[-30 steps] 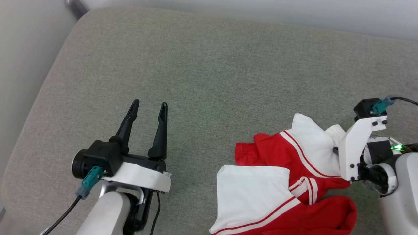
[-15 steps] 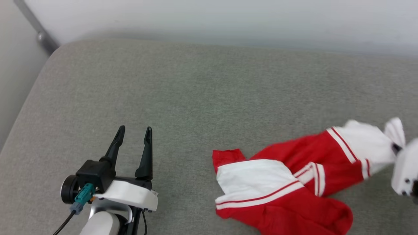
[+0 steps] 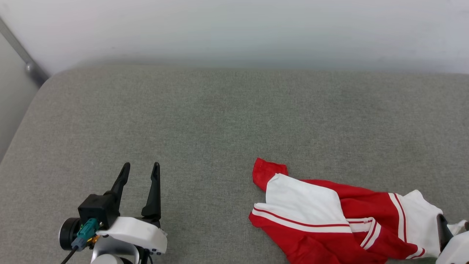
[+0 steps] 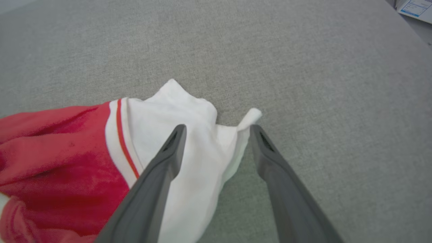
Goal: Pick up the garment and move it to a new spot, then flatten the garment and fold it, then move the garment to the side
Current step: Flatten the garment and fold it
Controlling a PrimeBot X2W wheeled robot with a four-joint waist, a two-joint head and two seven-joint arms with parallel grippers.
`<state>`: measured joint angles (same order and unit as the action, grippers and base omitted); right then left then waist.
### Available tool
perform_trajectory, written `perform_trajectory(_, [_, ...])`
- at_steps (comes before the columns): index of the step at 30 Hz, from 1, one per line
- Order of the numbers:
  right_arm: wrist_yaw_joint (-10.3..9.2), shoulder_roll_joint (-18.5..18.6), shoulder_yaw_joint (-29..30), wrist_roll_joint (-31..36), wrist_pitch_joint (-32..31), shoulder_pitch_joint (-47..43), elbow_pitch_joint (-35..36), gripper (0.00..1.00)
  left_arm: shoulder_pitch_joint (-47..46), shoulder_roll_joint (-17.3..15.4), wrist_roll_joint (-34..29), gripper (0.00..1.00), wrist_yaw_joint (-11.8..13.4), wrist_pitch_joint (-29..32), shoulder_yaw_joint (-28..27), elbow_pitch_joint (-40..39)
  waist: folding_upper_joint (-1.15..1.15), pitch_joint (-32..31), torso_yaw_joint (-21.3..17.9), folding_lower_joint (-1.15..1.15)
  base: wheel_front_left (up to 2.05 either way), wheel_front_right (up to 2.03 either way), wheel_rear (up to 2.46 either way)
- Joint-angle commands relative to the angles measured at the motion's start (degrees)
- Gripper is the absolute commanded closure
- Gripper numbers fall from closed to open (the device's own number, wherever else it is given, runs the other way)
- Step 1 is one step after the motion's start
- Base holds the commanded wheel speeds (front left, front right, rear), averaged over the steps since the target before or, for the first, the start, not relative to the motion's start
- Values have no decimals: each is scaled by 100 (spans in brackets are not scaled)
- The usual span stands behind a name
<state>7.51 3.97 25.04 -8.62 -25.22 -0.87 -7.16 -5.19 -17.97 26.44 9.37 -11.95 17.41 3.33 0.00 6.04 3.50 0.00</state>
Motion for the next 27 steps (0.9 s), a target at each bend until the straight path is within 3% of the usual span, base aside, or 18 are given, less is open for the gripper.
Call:
perform_trajectory(1, [-4, -56, -60, -3, 393, 61, -10, 0, 99, -36, 4, 0, 37, 27, -16, -2, 0, -81, -20, 0, 0, 0, 0])
perform_trajectory(5, [-3, -92, -216, 182, 1385, 88, 22, 0, 220, -64, 40, 0, 79, 99, -3, -11, 0, -248, -27, 0, 0, 0, 0])
perform_trajectory(9, [-4, -108, -570, 321, 1911, 51, 98, 0, 316, -95, 40, 0, 114, 197, 35, -45, 0, -421, -35, 0, 0, 0, 0])
perform_trajectory(19, [-4, -111, -1608, 494, 2170, -305, 663, 0, 451, -185, 85, 0, 183, 462, 106, -114, 0, -687, -150, 0, 0, 0, 0])
perform_trajectory(27, [-3, -112, -2199, 405, 2127, -549, 1281, 0, 213, -208, 65, 0, 34, 728, 322, -81, 0, -634, -382, 0, 0, 0, 0])
